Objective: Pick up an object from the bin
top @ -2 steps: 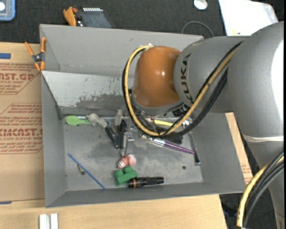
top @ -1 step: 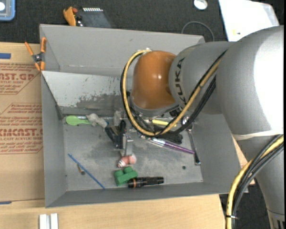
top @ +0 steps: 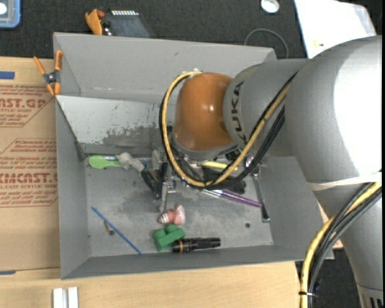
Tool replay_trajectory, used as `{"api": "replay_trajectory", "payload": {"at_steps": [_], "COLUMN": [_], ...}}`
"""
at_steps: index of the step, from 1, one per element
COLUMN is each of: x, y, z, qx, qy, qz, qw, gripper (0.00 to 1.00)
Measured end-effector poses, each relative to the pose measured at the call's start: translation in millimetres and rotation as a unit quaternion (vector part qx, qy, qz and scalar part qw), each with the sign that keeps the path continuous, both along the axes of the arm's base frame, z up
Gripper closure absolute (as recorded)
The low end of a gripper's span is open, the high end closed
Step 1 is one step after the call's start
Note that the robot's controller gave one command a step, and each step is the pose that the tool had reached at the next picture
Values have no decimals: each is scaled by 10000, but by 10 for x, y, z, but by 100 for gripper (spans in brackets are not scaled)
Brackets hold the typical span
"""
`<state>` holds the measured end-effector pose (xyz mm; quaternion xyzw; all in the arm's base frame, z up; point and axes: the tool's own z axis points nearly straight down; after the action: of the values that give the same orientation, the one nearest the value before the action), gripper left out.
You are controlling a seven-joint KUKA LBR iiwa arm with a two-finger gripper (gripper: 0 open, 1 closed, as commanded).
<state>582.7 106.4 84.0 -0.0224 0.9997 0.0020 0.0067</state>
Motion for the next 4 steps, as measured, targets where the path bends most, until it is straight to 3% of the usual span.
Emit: {"api": "replay_trajectory", "payload": {"at_steps": [1,2,3,4], "x": [-63,-94,-143,-143], "y": [19,-74,-460,-461], "z": [-12,-54,-71,-71], "qx": [-1,-17,23,24], "qy": [1,-68,-106,-105], "qz": [191,2088,575,574], "qw": [9998,9779,9983,9983], "gripper": [0,0,100,100]}}
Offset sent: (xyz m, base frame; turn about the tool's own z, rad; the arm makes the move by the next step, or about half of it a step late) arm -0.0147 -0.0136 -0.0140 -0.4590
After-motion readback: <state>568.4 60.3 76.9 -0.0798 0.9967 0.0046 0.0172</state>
